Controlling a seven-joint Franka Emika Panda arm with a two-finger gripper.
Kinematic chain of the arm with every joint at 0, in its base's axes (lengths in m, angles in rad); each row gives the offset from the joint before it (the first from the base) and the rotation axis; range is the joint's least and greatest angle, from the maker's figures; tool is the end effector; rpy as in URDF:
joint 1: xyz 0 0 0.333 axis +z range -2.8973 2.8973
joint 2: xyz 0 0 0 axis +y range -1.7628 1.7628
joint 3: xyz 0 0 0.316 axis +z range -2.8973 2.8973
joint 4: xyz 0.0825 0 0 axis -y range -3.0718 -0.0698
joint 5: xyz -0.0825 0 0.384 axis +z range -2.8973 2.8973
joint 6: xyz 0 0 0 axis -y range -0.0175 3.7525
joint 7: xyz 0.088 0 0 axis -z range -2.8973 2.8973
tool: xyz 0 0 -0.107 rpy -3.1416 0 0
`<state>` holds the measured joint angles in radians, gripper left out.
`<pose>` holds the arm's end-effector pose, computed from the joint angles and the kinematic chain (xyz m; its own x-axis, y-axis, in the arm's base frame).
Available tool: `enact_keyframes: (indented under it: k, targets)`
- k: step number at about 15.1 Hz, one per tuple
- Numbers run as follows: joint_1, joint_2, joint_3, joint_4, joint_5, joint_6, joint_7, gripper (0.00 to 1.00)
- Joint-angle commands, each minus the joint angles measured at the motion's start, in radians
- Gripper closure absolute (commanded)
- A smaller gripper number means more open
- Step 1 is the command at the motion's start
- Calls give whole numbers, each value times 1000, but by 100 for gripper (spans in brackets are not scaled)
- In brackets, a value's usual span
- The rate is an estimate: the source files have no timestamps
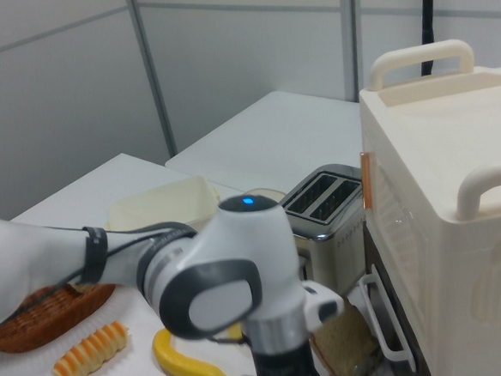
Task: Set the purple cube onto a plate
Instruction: 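Carry the purple cube over the pink plate and lower it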
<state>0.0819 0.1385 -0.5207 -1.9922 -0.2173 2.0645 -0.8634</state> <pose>0.5185 -0.2482 0.4001 0.8433 0.4844 -0.2329 0.5184 -0.8475 0.1144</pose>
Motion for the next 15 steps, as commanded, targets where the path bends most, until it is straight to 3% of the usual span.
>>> enact_keyframes:
  k: [1, 8, 9, 11, 12, 15]
  targets:
    - [7, -5, -99, 0, 62, -12, -120, 56]
    - [-97, 72, -105, 3, 67, 82, -128, 54]
    - [-99, 84, -104, 13, 67, 95, -125, 50]
    - [-102, 102, -104, 16, 87, 106, -117, 28]
    - [-111, 104, -104, 18, 116, 108, -115, 0]
    - [-114, 101, -104, 38, 162, 105, -111, 0]
